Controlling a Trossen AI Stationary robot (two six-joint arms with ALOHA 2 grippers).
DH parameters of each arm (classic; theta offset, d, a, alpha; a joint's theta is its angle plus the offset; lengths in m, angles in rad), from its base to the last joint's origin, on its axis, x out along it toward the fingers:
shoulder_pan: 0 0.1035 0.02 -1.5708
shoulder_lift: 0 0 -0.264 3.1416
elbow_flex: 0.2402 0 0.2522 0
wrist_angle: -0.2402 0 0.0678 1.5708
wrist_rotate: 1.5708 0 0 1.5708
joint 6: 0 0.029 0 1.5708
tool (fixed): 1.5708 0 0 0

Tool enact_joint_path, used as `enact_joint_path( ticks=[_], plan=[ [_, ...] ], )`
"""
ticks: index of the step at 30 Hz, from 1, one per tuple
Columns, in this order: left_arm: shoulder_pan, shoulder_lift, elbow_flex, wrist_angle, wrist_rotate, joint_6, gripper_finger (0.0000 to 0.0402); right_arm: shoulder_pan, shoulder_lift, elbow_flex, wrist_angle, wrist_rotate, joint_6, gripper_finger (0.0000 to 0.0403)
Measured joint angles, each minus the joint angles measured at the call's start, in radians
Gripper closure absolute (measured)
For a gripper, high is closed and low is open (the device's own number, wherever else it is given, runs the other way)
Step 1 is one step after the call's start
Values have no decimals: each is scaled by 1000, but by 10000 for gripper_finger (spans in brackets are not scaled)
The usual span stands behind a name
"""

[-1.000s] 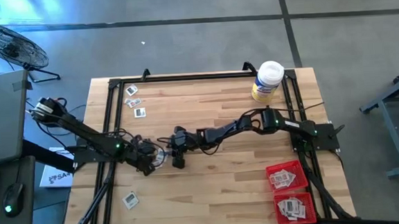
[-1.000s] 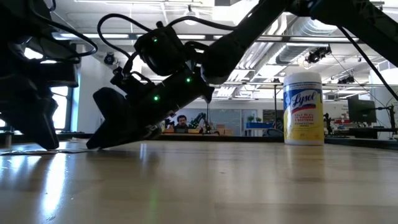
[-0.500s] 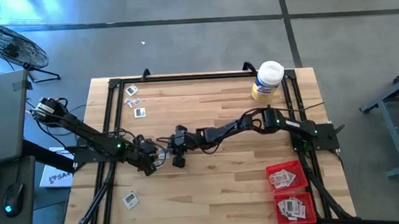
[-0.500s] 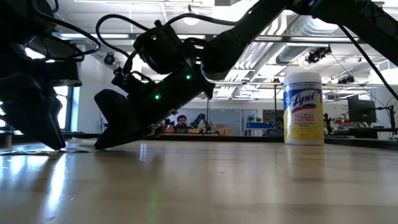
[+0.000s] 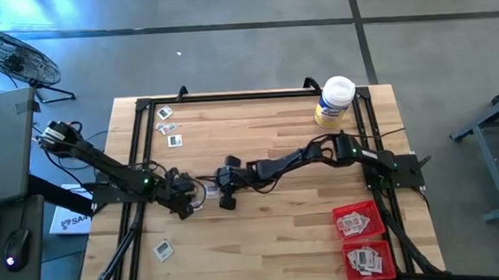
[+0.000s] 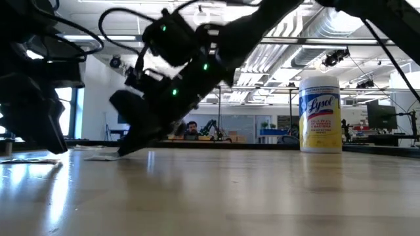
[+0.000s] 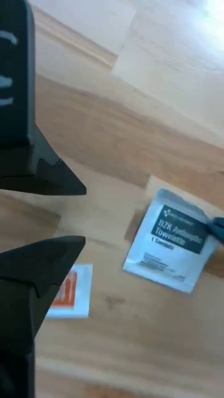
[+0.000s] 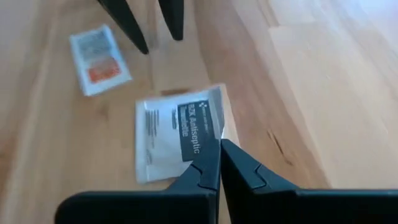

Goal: Pick & Place First Aid Supplies
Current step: Put the white towelette pack into the bottom red bin

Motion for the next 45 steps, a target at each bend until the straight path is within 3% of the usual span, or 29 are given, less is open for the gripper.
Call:
enact_joint_path(
  ticks=[13, 21, 25, 31, 38, 45],
  plan=[
    [-110, -33, 1, -44, -118, -98, 287, 195, -184, 6, -410, 206, 72, 402],
    [-113, -33, 1, -37, -161, -105, 287, 370, -283, 7, -805, 334, 290, 403],
    [-113, -33, 1, -33, -195, -105, 287, 467, -343, 6, -971, 341, 442, 403],
    [-113, -33, 1, -36, -206, -105, 287, 626, -451, 7, -1151, 220, 720, 403],
    [-113, -33, 1, -32, -354, -105, 287, 771, -548, 8, -1384, -154, 1126, 403],
    [-113, -33, 1, -8, -413, -105, 287, 919, -554, 7, -1512, -259, 1367, 403]
  ],
)
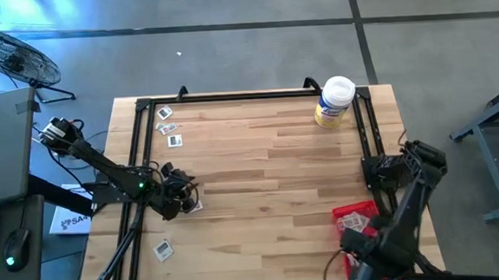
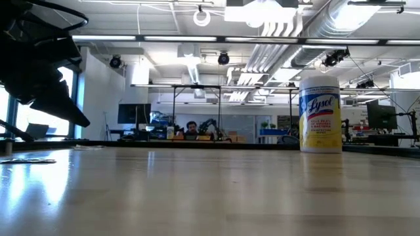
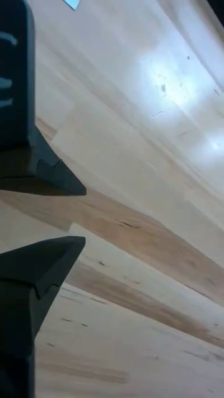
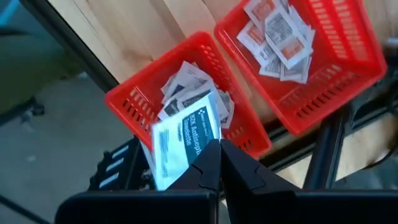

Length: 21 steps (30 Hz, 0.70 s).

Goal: Pick & Place First Aid Supplies
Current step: Put the white towelette pack into the bottom red bin

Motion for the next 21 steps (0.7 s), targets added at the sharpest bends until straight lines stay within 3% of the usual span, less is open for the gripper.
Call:
enact_joint_path(
  ticks=[6, 15, 21],
  plan=[
    [0, 0, 0, 0, -7, -1, 287, 68, 0, -6, 40, 100, 129, 403],
    [0, 0, 0, 40, -7, -3, 287, 88, 2, -248, 321, 57, 100, 403],
    [0, 0, 11, 41, -1, 9, 287, 77, 2, -354, 376, 47, 98, 403]
  ],
)
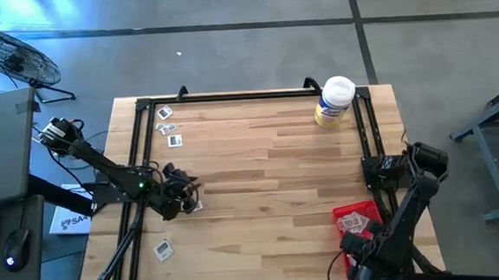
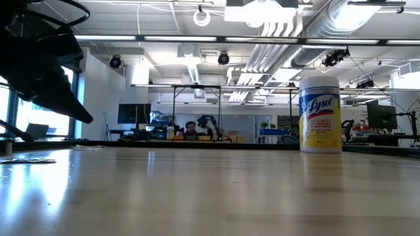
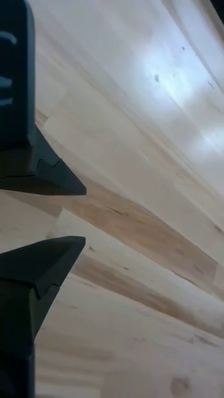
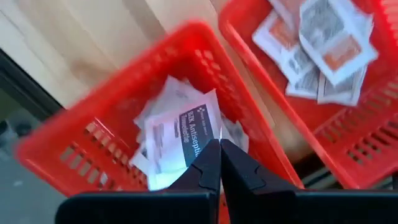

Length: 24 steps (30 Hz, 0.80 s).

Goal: Pick & Place First Aid Supplies
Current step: Put the white towelette pack into the bottom red bin, then put the white ointment pack into the top red bin

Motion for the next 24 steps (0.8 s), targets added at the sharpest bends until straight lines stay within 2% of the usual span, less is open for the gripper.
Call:
enact_joint_path(
  ticks=[4, 9, 13, 16, 19, 24],
  plan=[
    [0, 0, 30, 1, 2, 44, 287, -4, 0, -3, -10, -73, -9, 390],
    [0, 0, 74, -5, 29, 101, 287, -5, 0, 31, -35, -94, 12, 334],
    [0, 0, 103, -34, 104, 129, 287, -19, 0, 78, -38, -133, 10, 297],
    [0, 0, 109, -42, 192, 129, 287, -53, 0, 126, -76, -124, -5, 289],
    [0, 0, 109, -45, 260, 118, 287, -100, 0, 176, -112, 7, -45, 290],
    [0, 0, 110, -76, 349, 68, 287, -167, 0, 213, -101, 390, -251, 289]
  ],
)
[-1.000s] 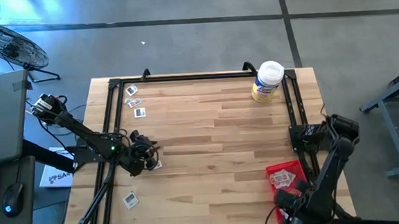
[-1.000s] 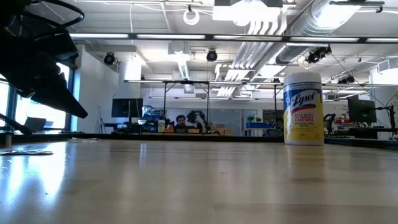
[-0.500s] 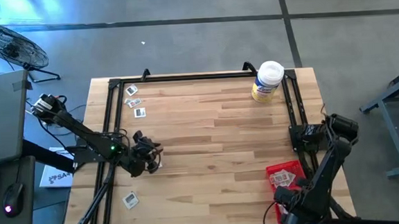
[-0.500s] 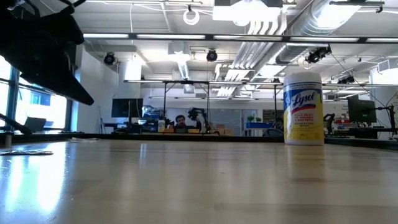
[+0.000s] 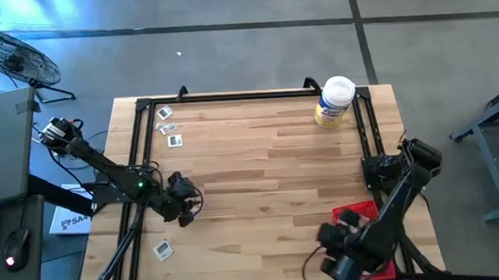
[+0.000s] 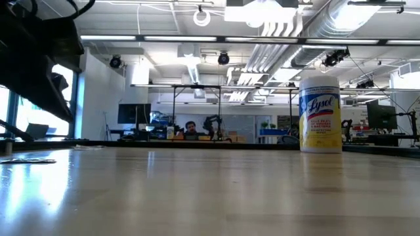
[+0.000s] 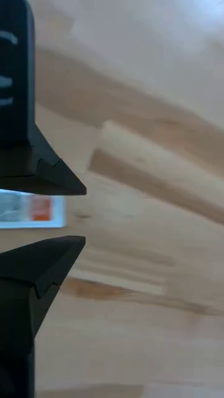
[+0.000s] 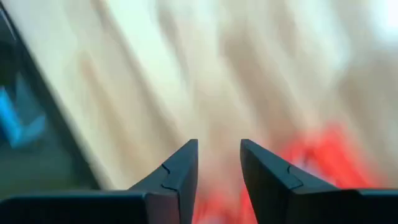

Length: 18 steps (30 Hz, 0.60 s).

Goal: Pick & Place First Aid Supplies
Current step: Put the white ointment pack into the top red bin

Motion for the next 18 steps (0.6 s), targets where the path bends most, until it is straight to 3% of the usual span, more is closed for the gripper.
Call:
enact_joint_path(
  ticks=[5, 8, 10, 13, 18],
  plan=[
    [0, 2, 0, -93, 73, -133, 287, -66, 0, -46, 154, 497, -218, 289],
    [0, 3, 0, -155, 90, -192, 287, -131, 0, -87, 314, 682, -343, 289],
    [0, 3, 0, -180, 124, -228, 287, -174, 0, -122, 436, 717, -414, 288],
    [-1, 3, -5, -177, 157, -257, 287, -233, 0, -187, 628, 682, -506, 289],
    [-2, 14, -10, -158, 173, -252, 287, -312, 0, -299, 901, 477, -621, 288]
  ],
)
